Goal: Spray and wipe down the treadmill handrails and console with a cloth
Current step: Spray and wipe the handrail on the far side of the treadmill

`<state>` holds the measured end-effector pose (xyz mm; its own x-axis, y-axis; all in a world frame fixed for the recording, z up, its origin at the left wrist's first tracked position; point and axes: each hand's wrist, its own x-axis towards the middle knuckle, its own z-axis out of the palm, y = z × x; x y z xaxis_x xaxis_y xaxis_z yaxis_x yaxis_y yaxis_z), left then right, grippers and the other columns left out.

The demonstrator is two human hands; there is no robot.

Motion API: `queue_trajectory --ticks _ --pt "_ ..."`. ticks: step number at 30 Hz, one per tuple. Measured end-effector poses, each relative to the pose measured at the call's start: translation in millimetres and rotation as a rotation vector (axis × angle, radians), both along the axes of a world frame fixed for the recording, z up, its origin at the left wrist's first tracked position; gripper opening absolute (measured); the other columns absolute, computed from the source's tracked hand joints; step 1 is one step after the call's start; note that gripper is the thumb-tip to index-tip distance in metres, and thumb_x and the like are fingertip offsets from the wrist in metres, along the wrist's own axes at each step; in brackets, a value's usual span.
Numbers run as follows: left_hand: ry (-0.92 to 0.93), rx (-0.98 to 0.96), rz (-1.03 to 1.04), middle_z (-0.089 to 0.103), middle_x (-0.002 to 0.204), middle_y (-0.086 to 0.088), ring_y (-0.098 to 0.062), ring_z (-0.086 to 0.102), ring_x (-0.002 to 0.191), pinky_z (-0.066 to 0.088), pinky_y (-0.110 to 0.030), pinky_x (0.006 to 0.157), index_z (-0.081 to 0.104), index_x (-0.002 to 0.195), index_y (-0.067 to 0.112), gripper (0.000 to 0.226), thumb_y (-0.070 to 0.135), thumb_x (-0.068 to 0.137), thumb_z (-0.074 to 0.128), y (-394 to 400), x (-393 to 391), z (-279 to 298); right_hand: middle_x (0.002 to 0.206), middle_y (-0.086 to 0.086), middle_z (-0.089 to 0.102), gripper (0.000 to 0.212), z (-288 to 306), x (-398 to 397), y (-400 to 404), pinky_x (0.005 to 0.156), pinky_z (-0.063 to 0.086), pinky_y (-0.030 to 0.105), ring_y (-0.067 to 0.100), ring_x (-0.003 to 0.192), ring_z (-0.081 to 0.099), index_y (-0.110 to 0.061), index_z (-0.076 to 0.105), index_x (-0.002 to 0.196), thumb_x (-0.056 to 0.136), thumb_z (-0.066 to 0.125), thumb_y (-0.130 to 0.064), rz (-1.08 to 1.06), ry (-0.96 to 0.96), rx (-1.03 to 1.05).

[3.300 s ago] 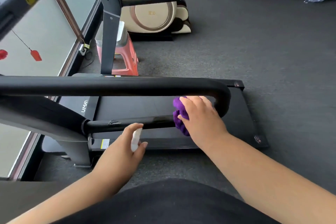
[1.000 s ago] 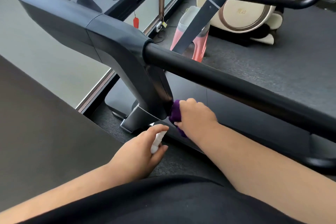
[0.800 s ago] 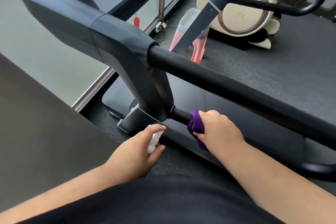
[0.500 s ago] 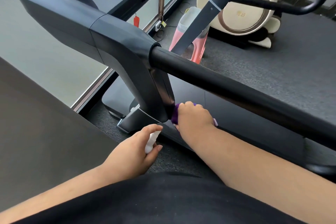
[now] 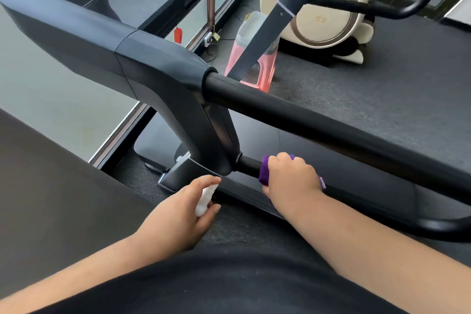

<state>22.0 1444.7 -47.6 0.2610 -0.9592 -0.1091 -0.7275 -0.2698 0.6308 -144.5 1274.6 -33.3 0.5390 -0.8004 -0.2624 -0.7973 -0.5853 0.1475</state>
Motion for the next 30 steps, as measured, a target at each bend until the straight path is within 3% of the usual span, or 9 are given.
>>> queue_trajectory --ticks 4,7,10,15,17,20,22,27,30 --pt "0.008 -0.011 -0.043 0.055 0.082 0.030 0.017 0.051 0.071 0.042 -0.017 0.067 0.026 0.125 0.053 0.050 0.058 0.080 0.048 -4.3 2.8 0.7 0.093 0.003 0.044 0.027 -21.8 47.5 -2.5 0.071 0.036 0.038 0.034 0.098 0.056 -0.015 0.061 0.111 0.089 0.062 -0.031 -0.053 -0.054 0.039" --pt "0.006 -0.010 -0.101 0.055 0.087 0.026 0.005 0.052 0.071 0.048 -0.023 0.072 0.022 0.125 0.054 0.051 0.059 0.081 0.047 -8.9 0.9 2.7 0.097 0.007 0.052 0.032 -25.8 61.0 -3.0 0.069 0.037 0.039 0.035 0.096 0.056 -0.014 0.062 0.113 0.089 0.062 -0.036 -0.097 -0.097 0.061" --pt "0.009 -0.027 -0.156 0.058 0.094 0.020 -0.002 0.052 0.075 0.046 -0.023 0.073 0.022 0.123 0.055 0.050 0.048 0.087 0.056 -14.1 -1.2 6.0 0.092 0.001 0.044 0.028 -10.7 36.7 0.7 0.072 0.046 0.038 0.032 0.095 0.057 -0.018 0.060 0.106 0.089 0.063 -0.041 -0.020 -0.126 0.072" --pt "0.003 -0.048 -0.243 0.059 0.093 0.017 -0.004 0.052 0.071 0.044 -0.022 0.068 0.022 0.123 0.053 0.051 0.045 0.088 0.058 -26.5 -0.7 7.4 0.090 -0.003 0.043 0.026 0.8 -32.2 -3.3 0.072 0.056 0.046 0.028 0.088 0.054 -0.026 0.051 0.094 0.083 0.066 -0.045 -0.168 -0.087 0.065" --pt "-0.006 -0.047 -0.256 0.059 0.090 0.018 -0.004 0.053 0.070 0.044 -0.023 0.067 0.024 0.125 0.051 0.051 0.047 0.086 0.056 -27.4 4.2 7.2 0.088 -0.005 0.042 0.026 1.4 -48.0 0.8 0.067 0.054 0.041 0.025 0.083 0.051 -0.028 0.048 0.090 0.082 0.066 -0.045 -0.200 -0.096 0.020" --pt "-0.025 -0.059 -0.268 0.061 0.088 0.017 -0.003 0.056 0.069 0.047 -0.025 0.066 0.028 0.126 0.048 0.051 0.045 0.086 0.059 -27.8 14.1 7.5 0.089 -0.005 0.043 0.019 2.4 -40.7 6.1 0.060 0.034 0.033 0.024 0.081 0.046 -0.025 0.055 0.095 0.088 0.062 -0.042 -0.194 -0.045 -0.044" --pt "-0.032 -0.068 -0.274 0.061 0.086 0.017 -0.001 0.055 0.066 0.048 -0.026 0.064 0.030 0.126 0.047 0.051 0.044 0.085 0.059 -27.3 20.6 7.0 0.094 -0.001 0.047 0.021 1.2 -20.2 7.2 0.063 0.030 0.037 0.025 0.088 0.052 -0.022 0.058 0.101 0.090 0.064 -0.039 -0.185 -0.021 -0.049" --pt "-0.059 -0.077 -0.333 0.051 0.081 0.031 0.004 0.050 0.067 0.049 -0.027 0.062 0.033 0.127 0.044 0.051 0.053 0.080 0.049 -26.7 26.9 5.1 0.102 0.006 0.055 0.022 -10.5 48.4 15.5 0.081 0.047 0.040 0.031 0.099 0.056 -0.012 0.059 0.112 0.091 0.064 -0.018 -0.142 -0.176 0.016" --pt "-0.096 -0.114 -0.353 0.056 0.083 0.028 0.002 0.054 0.069 0.043 -0.021 0.060 0.039 0.127 0.038 0.052 0.043 0.081 0.064 -28.9 26.1 6.7 0.100 0.005 0.056 0.027 -16.7 47.0 19.0 0.080 0.047 0.040 0.030 0.096 0.057 -0.015 0.056 0.110 0.086 0.068 -0.017 -0.102 -0.266 -0.040"
